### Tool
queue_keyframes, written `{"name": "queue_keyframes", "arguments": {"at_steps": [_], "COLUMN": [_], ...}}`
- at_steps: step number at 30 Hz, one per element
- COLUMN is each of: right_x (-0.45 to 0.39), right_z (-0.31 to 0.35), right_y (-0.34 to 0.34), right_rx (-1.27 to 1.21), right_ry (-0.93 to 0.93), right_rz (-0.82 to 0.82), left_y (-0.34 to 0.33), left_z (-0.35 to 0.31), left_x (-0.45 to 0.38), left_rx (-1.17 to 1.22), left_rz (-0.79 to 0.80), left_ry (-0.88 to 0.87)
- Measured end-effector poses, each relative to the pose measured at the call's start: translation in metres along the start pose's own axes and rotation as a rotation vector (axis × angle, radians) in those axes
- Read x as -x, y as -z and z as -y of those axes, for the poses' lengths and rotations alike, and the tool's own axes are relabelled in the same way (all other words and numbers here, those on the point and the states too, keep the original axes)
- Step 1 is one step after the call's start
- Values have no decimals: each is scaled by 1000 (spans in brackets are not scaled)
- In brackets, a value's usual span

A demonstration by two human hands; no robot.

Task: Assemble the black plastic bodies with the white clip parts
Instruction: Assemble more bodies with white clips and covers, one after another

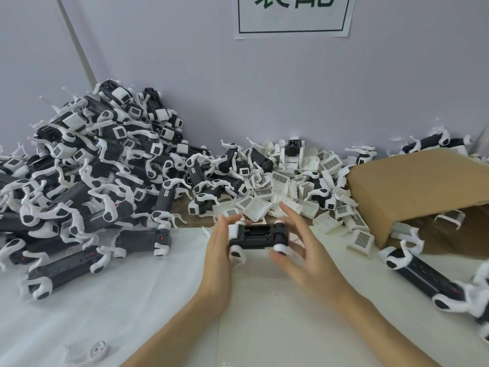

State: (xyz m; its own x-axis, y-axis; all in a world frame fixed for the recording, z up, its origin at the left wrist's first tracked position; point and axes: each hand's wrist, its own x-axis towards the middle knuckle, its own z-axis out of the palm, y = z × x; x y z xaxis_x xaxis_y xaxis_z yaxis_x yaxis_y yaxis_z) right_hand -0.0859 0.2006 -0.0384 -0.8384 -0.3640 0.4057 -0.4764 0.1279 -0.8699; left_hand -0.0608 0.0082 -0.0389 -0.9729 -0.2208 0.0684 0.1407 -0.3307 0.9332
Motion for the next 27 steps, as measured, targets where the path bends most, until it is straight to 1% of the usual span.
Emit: {"name": "queue_keyframes", "arguments": {"at_steps": [3, 6, 9, 11, 14, 15, 17, 19, 20, 22, 23, 25, 27], "right_x": [3, 5, 8, 9, 6, 4, 0, -4, -6, -8, -10, -10, -8], "right_z": [1, 7, 12, 12, 10, 9, 7, 8, 9, 10, 10, 10, 8], "right_y": [-10, -19, -25, -30, -30, -27, -16, -3, 2, 7, 9, 8, 3], "right_rx": [383, 588, 727, 751, 693, 658, 614, 643, 673, 720, 738, 765, 689], "right_ry": [223, 369, 504, 561, 513, 488, 484, 542, 580, 646, 668, 665, 565], "right_rz": [69, 85, 101, 112, 70, 49, 18, 14, 24, 44, 46, 37, 28], "left_y": [6, 15, 18, 18, 17, 14, 7, 2, 0, 0, 1, 3, 4], "left_z": [-8, -14, -16, -18, -21, -20, -12, -3, 0, 2, 0, -3, -3], "left_x": [-5, -8, -11, -12, -12, -12, -10, -7, -5, -2, -1, -2, -5], "left_rx": [160, 257, 326, 376, 324, 263, 67, -130, -165, -101, -55, 8, 77], "left_rz": [-114, -183, -239, -235, -174, -158, -135, -100, -44, 72, 89, 33, -18], "left_ry": [4, 39, 67, 66, 50, 33, -54, -150, -164, -114, -87, -66, -66]}}
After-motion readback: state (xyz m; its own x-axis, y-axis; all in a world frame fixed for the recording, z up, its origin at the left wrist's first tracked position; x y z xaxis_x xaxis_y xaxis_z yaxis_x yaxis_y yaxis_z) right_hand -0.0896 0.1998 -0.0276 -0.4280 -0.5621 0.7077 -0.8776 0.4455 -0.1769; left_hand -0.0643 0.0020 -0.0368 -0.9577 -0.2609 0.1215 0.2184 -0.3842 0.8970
